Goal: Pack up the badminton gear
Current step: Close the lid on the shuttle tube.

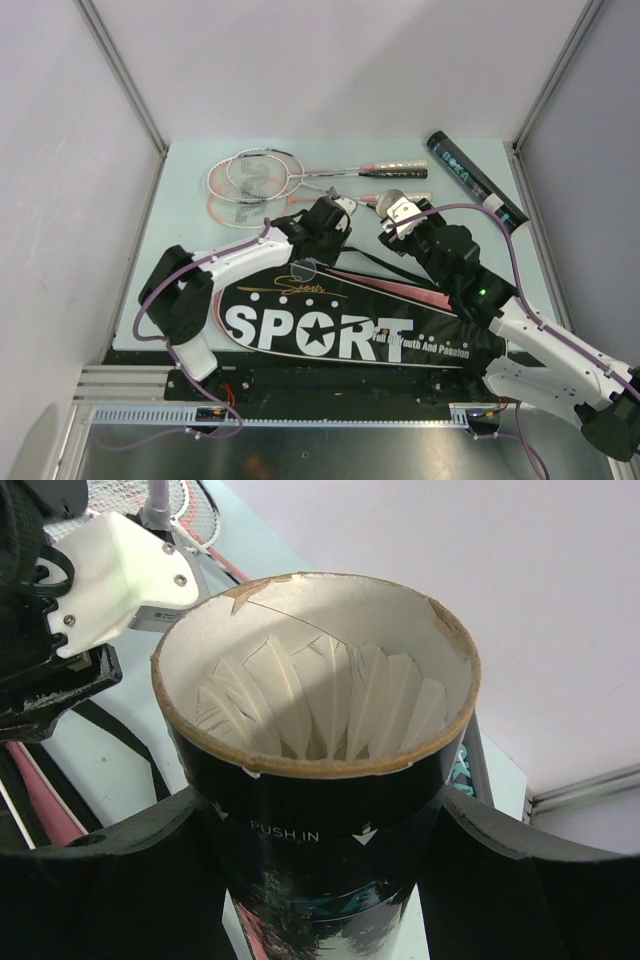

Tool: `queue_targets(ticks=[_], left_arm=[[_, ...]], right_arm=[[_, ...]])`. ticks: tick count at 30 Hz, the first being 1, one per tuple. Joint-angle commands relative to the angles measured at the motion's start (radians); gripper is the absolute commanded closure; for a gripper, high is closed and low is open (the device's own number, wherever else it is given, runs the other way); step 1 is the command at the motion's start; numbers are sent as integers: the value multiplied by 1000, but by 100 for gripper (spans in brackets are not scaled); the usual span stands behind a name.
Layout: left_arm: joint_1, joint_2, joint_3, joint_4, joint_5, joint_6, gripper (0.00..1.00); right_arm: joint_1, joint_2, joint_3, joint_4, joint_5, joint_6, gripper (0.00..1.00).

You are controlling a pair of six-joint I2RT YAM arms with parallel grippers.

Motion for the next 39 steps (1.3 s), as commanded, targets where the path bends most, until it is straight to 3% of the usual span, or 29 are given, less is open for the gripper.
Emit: queue_targets(ticks=[1,8,12,20,39], left_arm=[[-16,5,11,56,-114,-97,54],[-47,-69,-104,66,-231,-255,50],[-48,-56,-119,66,-217,-281,56],[-45,-70,-174,66,-262,-332,51],[-27,0,-225,131,-254,-297,79]], right_arm=[[0,-29,43,-25,16,35,95],[0,-28,45,-23,-2,38,96],[3,-28,43,-29,-5,41,96],[12,-29,43,-32,-14,38,96],[35,-23,43,-34,-4,13,96]])
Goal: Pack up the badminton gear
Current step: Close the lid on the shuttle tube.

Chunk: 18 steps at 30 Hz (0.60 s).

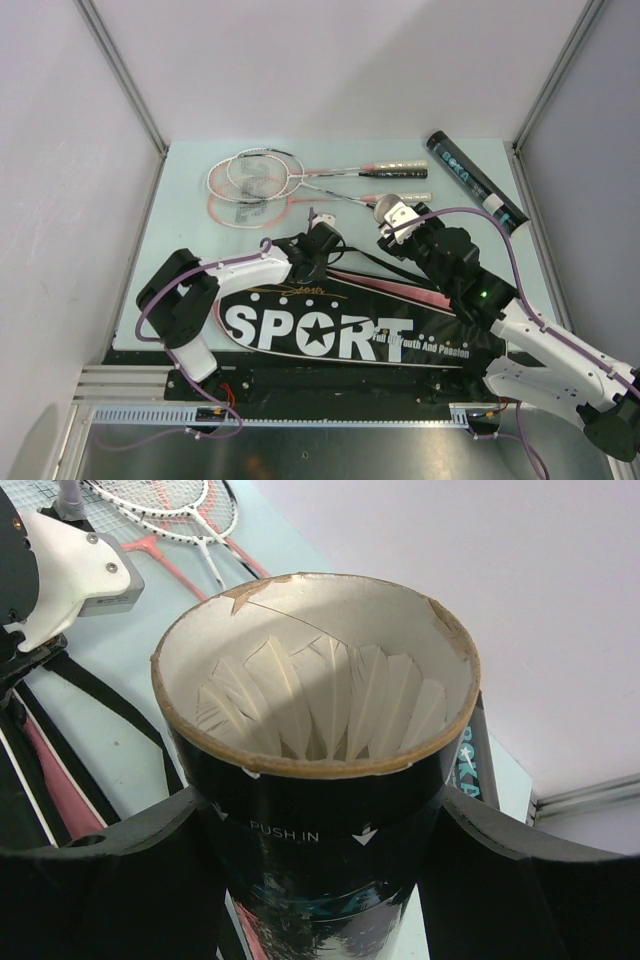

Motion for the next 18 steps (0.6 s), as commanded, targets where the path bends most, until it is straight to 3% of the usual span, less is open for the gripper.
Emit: queue_targets(ticks=[1,5,7,8,13,16,18], left_arm=[[9,-5,-24,42,-19,10,81],[14,-103,-36,50,1,47,100],[21,-202,-39,47,108,108,100],[26,-335,-33,47,151,151,100],[83,-635,36,56,640,476,99],[89,-677,68,55,926,594,100],[89,-671,76,53,981,633,100]], right_arm=[[9,-7,42,12,4,22,96],[10,7,42,0,1,15,96],[12,16,42,-18,-10,-5,96],[14,18,42,-28,-62,-19,96],[-5,41,44,-87,-378,-108,96],[-17,55,42,-61,-571,-116,95],[-28,70,48,-64,-620,-131,94]])
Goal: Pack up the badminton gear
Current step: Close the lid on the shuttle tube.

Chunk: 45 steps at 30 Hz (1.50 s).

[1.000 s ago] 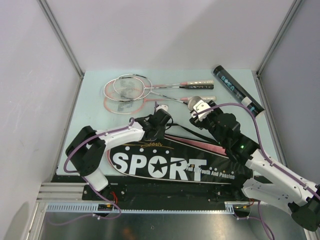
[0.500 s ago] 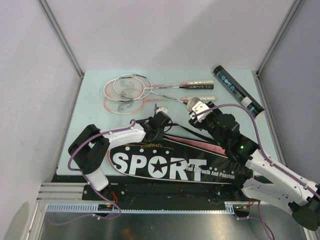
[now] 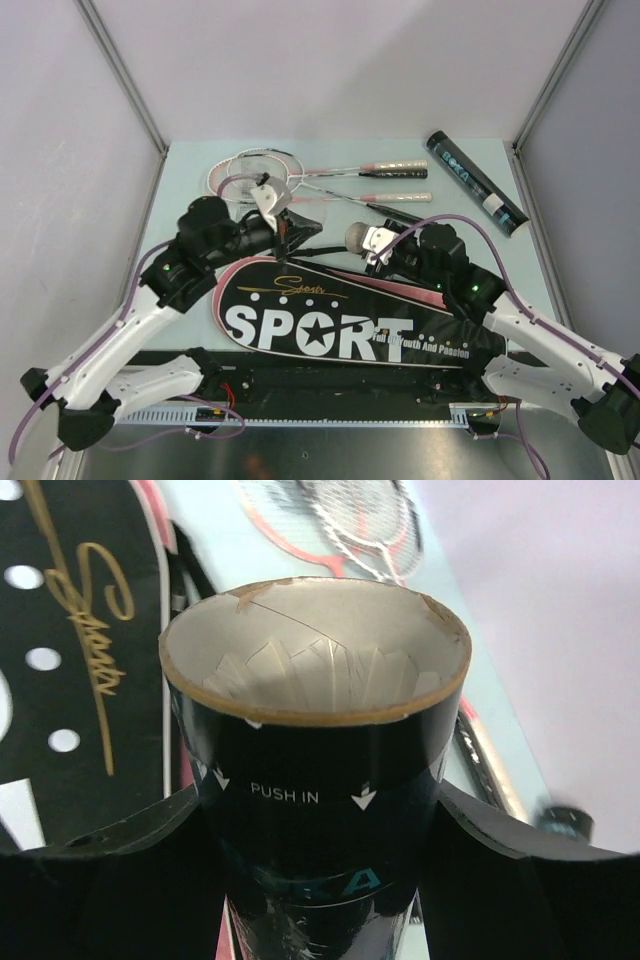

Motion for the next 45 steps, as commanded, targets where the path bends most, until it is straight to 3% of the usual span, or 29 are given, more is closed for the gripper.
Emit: queue_targets(ticks=[1,6,14,20,37,45], left_arm=[[4,24,17,-6,349,213,100],[3,72,58,-11,384,230,100],[-51,141,61,-3,280,253,100],[-68,136,63,-2,292,266,100],[-68,161,84,1,393,281,100],[-66,205,95,1,513,287,100]], right_arm=[[-13,33,55,6,-257,-22,94],[-10,66,84,-5,-251,-24,94],[-6,106,106,6,-209,15,95],[-6,101,106,3,-194,13,96],[23,55,107,10,-208,15,96],[24,32,106,12,-229,12,94]])
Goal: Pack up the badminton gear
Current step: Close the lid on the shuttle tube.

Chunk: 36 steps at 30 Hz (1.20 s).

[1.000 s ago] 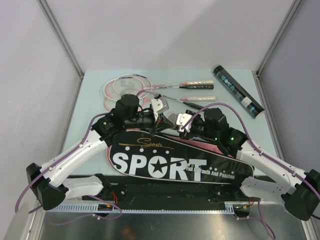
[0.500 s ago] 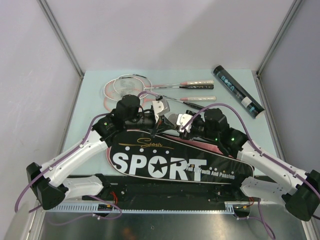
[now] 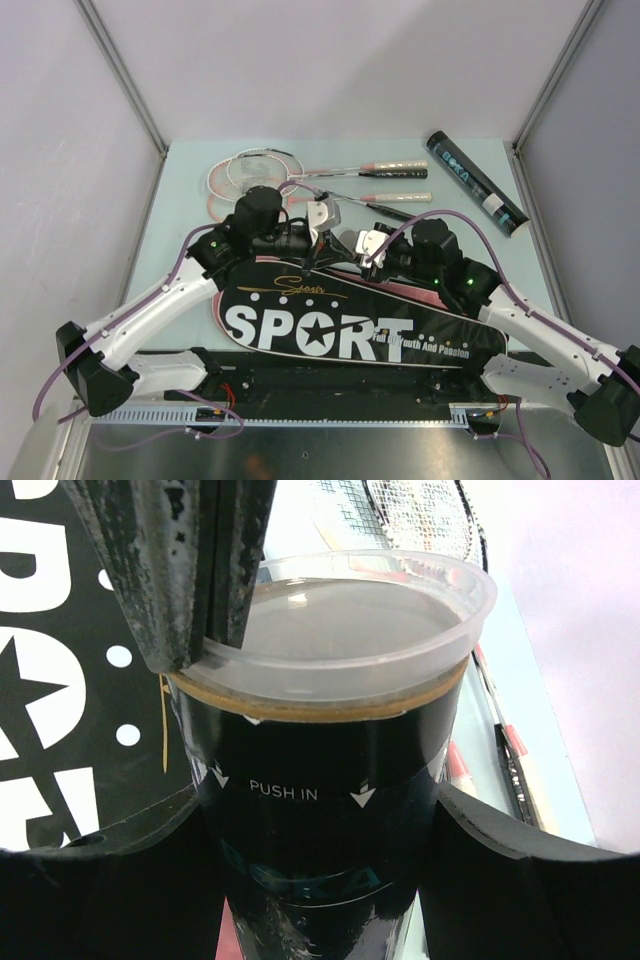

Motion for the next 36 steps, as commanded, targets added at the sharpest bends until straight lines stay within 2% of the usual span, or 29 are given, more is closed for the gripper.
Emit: queue_targets(ticks=[1,7,15,20,27,32,35,36], left_arm=[[-12,40,41,20,140,83,100],[-12,91,73,9,255,76,100],[-12,140,75,-87,308,80,100],[-12,181,86,-178,355,105,100],[-12,284,125,-210,444,128,100],[-6,363,184,-235,489,160,100],[2,418,210,-258,495,171,89],[4,427,214,-259,490,171,82]], right_arm=[[17,-38,47,80,-52,31,93],[34,-58,38,80,-63,4,92],[68,-81,30,88,-39,-31,92],[135,-98,27,87,7,-85,92],[253,-116,26,106,93,-134,92],[275,-139,18,152,101,-140,93],[280,-158,1,189,99,-133,93],[280,-164,-5,224,96,-130,93]])
